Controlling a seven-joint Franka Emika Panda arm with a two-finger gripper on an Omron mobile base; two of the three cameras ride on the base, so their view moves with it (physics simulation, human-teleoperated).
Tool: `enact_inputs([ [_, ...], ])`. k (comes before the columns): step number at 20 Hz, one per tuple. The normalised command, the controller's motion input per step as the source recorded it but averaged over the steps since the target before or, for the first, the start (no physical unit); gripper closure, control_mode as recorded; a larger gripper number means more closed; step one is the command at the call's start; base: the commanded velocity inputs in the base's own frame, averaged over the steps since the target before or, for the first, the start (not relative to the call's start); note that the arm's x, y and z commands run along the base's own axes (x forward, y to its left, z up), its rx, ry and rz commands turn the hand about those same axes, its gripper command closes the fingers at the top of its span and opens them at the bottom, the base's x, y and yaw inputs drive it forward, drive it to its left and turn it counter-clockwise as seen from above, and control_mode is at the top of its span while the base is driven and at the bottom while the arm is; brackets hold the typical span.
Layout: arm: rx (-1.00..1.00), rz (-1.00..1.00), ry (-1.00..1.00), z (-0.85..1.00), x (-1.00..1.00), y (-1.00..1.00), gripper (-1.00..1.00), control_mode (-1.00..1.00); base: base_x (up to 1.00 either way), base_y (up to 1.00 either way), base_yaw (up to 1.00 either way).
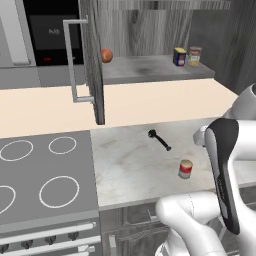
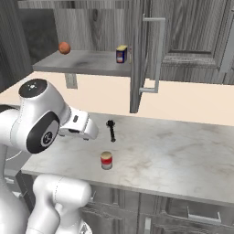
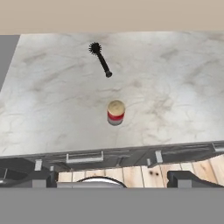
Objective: Pick the cans from the counter and place them in their designated side in the cabinet.
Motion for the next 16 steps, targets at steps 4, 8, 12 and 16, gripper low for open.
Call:
enact_inputs([
  [4, 0.00, 0.00, 0.00, -0.15, 0.12, -0.01, -1.00, -1.00, 0.00, 0.00, 0.00],
  [8, 0.00, 0.00, 0.00, -0.15, 0.15, -0.04, -1.00, -1.00, 0.00, 0.00, 0.00],
  [12, 0.00, 0.00, 0.01, -0.16, 0.16, -0.07, -1.00, -1.00, 0.00, 0.00, 0.00],
  [16, 0.00, 0.00, 0.02, -0.18, 0.16, -0.04, -1.00, -1.00, 0.00, 0.00, 0.00],
])
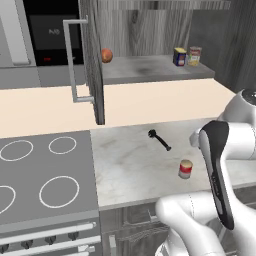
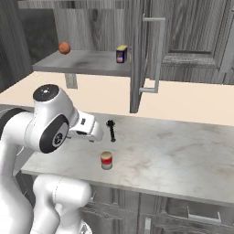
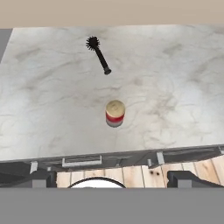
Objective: Pick the cans from the counter and place them in their designated side in the cabinet.
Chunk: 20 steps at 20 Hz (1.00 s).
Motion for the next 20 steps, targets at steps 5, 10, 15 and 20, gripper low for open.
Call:
enact_inputs([
  [5, 0.00, 0.00, 0.10, -0.21, 0.12, -0.03, -1.00, -1.00, 0.00, 0.00, 0.00],
  [10, 0.00, 0.00, 0.07, -0.17, 0.11, 0.00, -1.00, -1.00, 0.00, 0.00, 0.00],
  [15, 0.00, 0.00, 0.01, -0.12, 0.08, 0.00, -1.00, -1.00, 0.00, 0.00, 0.00],
  [20, 0.00, 0.00, 0.00, -0.11, 0.06, -0.01, -1.00, -1.00, 0.00, 0.00, 0.00],
])
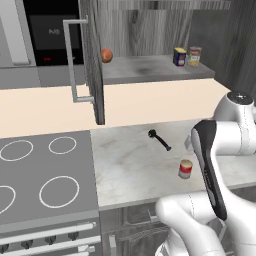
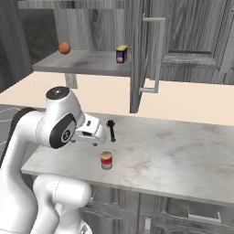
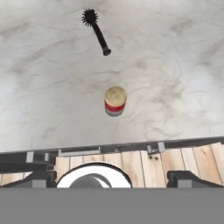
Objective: Pick the cans from the counter and place them in their designated side in the cabinet.
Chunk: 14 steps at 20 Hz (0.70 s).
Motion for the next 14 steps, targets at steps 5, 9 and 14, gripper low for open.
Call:
enact_inputs([
  [5, 0.00, 0.00, 0.00, -0.12, 0.09, -0.01, -1.00, -1.00, 0.00, 0.00, 0.00],
  [9, 0.00, 0.00, -0.01, -0.13, 0.09, 0.00, -1.00, -1.00, 0.00, 0.00, 0.00],
  [14, 0.00, 0.00, -0.03, -0.15, 0.10, 0.00, -1.00, -1.00, 0.00, 0.00, 0.00],
])
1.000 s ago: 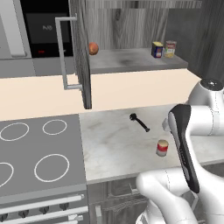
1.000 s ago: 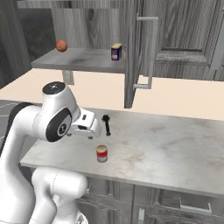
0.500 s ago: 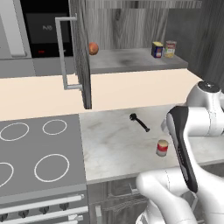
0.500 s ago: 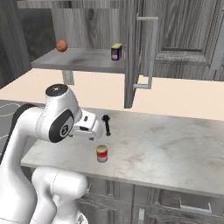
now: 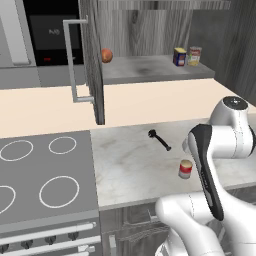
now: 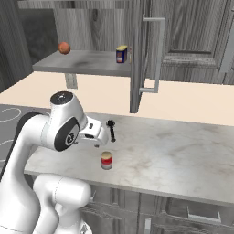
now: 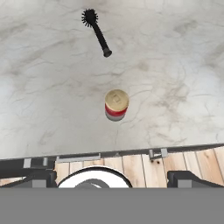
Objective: Pick the cans from the counter and place them in their designated side in the cabinet.
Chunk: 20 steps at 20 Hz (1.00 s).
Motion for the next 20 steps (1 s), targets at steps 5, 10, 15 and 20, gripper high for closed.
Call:
enact_inputs([
  [5, 0.00, 0.00, -0.04, -0.18, 0.08, 0.00, -1.00, -1.00, 0.00, 0.00, 0.00],
  [10, 0.00, 0.00, -0.03, -0.19, 0.05, -0.04, -1.00, -1.00, 0.00, 0.00, 0.00],
  [15, 0.00, 0.00, -0.02, -0.17, 0.04, -0.07, -1.00, -1.00, 0.00, 0.00, 0.00],
  [20, 0.01, 0.00, 0.00, -0.15, 0.07, -0.05, -1.00, -1.00, 0.00, 0.00, 0.00],
])
